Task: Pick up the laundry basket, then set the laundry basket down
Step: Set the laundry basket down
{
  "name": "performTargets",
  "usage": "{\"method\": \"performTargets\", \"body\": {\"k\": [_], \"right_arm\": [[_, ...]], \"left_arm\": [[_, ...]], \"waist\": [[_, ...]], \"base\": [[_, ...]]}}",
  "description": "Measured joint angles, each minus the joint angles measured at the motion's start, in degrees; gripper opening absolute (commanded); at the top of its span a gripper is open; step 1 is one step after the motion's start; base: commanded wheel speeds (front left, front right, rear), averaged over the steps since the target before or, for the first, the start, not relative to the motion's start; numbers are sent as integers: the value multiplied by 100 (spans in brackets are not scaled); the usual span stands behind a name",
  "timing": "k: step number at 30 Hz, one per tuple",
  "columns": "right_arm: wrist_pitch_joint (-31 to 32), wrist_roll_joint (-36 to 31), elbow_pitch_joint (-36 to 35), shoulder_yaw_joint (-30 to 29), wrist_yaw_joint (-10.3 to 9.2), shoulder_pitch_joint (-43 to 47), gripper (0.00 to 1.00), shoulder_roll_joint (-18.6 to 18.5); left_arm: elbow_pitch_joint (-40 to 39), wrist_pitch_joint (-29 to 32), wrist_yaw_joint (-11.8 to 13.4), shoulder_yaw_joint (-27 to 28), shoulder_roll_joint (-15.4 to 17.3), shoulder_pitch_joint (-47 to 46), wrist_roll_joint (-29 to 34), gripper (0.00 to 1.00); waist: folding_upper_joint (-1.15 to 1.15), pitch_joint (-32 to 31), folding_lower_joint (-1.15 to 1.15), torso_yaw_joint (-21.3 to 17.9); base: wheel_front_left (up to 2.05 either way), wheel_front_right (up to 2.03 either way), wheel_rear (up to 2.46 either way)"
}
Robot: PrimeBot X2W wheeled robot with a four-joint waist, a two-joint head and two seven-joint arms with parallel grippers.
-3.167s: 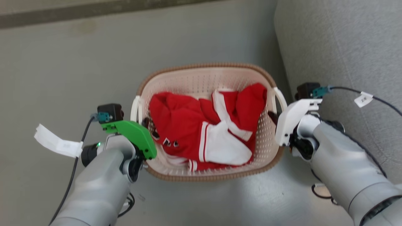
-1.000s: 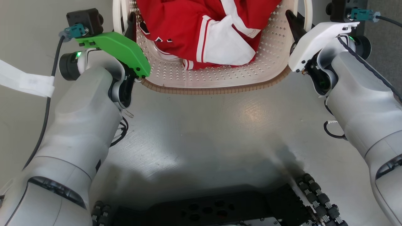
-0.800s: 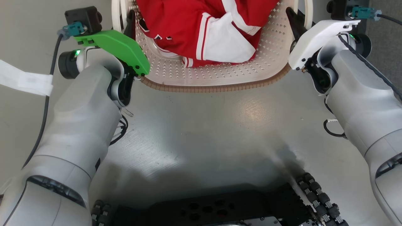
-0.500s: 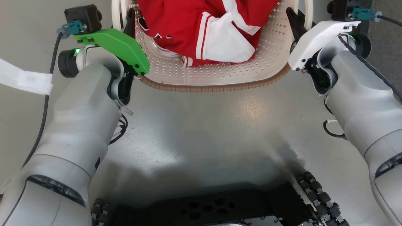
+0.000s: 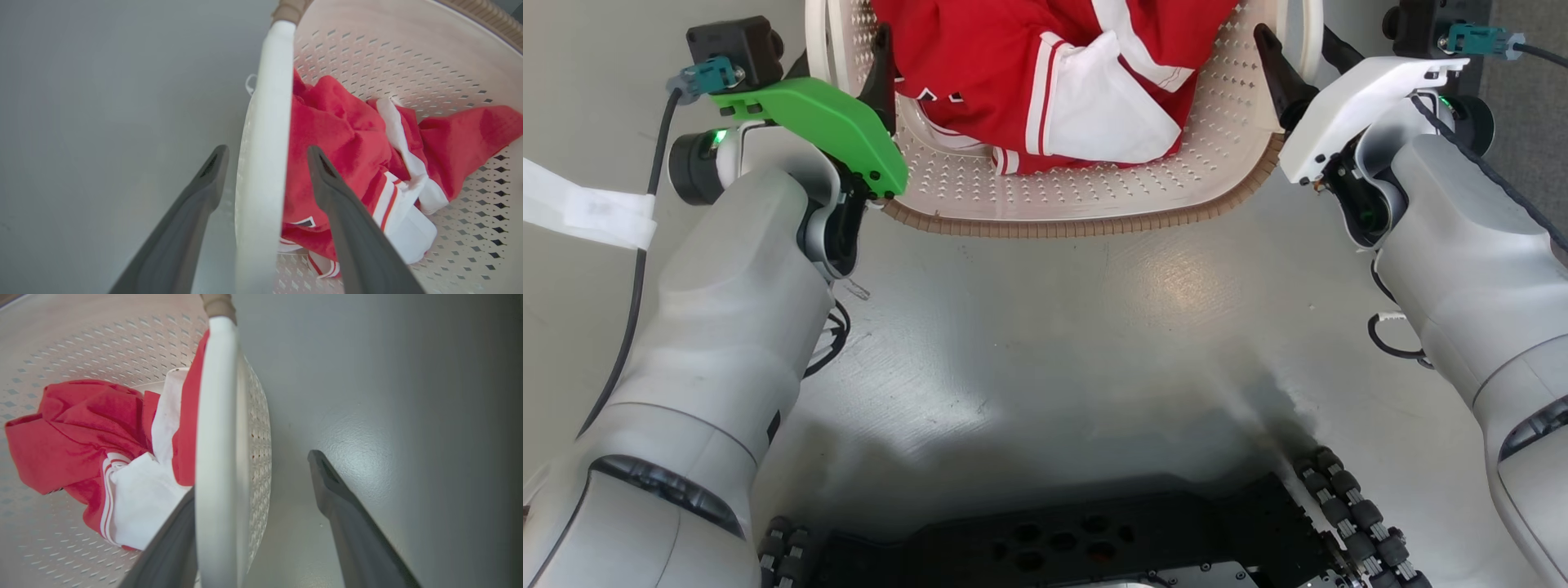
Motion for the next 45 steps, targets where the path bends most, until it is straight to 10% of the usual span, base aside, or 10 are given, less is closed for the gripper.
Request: {"method": "performTargets", "body": {"k": [45], "right_arm": [[-227,63,-829,-224,0,878,100,-164]], "left_arm": [[-904,0,-186,1073,310,1247,1113,100]], "waist": [[0,-2430,0,-136]], "base": [[0,0,0]]}}
